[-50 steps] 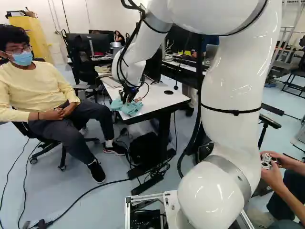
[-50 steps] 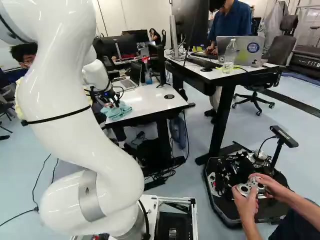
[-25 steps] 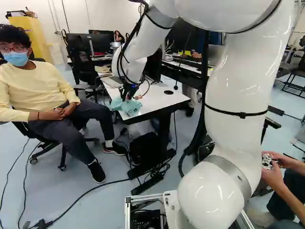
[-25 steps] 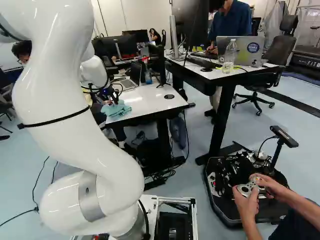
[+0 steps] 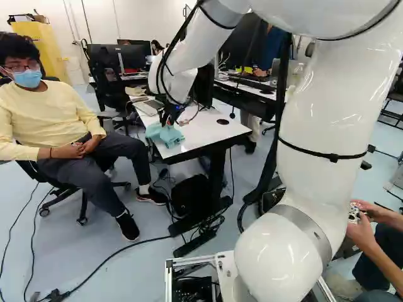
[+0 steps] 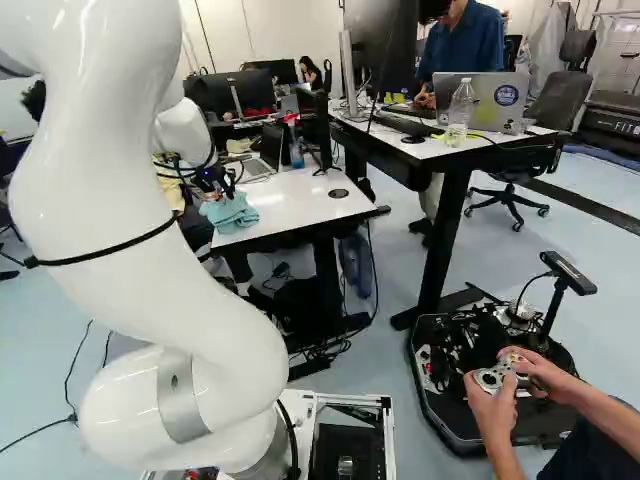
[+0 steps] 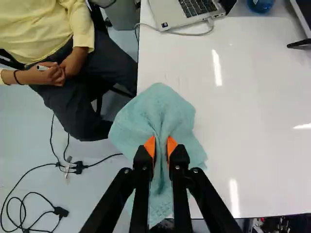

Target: Clean the table with the green towel

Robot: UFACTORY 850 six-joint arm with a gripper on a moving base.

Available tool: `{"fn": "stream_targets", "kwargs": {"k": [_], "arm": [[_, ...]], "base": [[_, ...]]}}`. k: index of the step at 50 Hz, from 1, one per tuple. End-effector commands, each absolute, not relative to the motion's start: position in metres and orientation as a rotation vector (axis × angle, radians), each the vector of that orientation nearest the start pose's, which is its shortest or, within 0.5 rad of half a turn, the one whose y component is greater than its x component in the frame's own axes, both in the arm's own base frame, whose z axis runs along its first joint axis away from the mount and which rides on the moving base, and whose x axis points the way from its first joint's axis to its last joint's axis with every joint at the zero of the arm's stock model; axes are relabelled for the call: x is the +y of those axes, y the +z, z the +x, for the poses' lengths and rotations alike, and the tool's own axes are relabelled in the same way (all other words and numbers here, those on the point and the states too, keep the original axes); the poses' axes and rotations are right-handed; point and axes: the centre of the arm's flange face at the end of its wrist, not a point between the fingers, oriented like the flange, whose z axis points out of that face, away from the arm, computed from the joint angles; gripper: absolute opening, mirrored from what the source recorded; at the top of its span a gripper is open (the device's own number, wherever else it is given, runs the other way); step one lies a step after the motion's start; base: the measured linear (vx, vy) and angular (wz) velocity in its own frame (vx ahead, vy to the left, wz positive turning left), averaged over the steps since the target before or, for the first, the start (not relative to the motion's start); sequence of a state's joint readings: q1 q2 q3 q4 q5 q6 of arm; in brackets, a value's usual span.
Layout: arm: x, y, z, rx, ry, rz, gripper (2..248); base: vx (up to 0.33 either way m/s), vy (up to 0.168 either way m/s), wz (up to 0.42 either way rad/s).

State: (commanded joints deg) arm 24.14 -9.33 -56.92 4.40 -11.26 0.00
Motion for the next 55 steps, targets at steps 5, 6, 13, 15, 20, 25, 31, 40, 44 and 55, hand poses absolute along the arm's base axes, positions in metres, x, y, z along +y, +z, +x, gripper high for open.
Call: {"fn": "stream_targets", "kwargs": {"k": [5,6,13,15,20,25,31,40,44,55], "arm": [[0.216,0.506,0.484,-0.489,-0.914,-2.786,51],[0.216,0.507,0.484,-0.488,-0.917,-2.785,51],[0.213,0.516,0.483,-0.481,-0.935,-2.778,51],[0.212,0.518,0.483,-0.479,-0.939,-2.777,51],[0.211,0.524,0.483,-0.477,-0.945,-2.774,51],[0.210,0.530,0.482,-0.475,-0.950,-2.771,51],[0.209,0.536,0.482,-0.473,-0.953,-2.770,51],[0.207,0.546,0.481,-0.471,-0.950,-2.771,51],[0.207,0.550,0.480,-0.470,-0.946,-2.773,51],[0.204,0.562,0.480,-0.467,-0.927,-2.782,51]], "base": [[0.000,0.000,0.000],[0.000,0.000,0.000],[0.000,0.000,0.000],[0.000,0.000,0.000],[0.000,0.000,0.000],[0.000,0.000,0.000],[0.000,0.000,0.000],[0.000,0.000,0.000],[0.000,0.000,0.000],[0.000,0.000,0.000]]}}
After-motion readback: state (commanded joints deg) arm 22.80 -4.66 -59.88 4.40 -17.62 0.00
